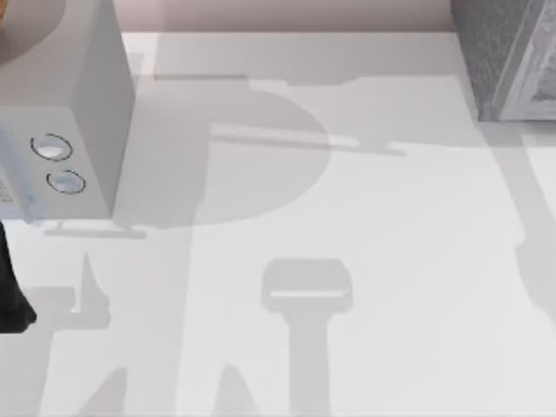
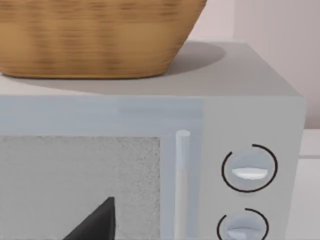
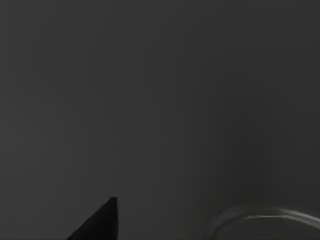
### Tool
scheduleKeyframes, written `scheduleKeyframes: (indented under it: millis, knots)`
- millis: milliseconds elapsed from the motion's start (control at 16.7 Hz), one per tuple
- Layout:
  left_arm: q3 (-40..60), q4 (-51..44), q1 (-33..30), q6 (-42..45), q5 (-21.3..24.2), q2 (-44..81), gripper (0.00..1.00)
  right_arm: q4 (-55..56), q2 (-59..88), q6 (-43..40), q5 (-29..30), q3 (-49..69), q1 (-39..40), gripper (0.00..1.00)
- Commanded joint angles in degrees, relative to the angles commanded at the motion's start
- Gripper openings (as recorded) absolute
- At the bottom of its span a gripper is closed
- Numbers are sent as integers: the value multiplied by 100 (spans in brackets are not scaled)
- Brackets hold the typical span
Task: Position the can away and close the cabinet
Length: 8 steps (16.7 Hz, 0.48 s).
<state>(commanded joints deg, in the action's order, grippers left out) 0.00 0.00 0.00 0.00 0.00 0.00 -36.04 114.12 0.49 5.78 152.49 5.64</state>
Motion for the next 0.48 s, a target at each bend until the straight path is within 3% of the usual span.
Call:
scheduleKeyframes:
  millis: [240,480]
  knots:
    - [0,0,0,0,0,0,100,601,-1426,-116,-217,-1537,-53,100]
    - [0,0,0,0,0,0,100,1341,-3478,-235,-429,-4025,-153,100]
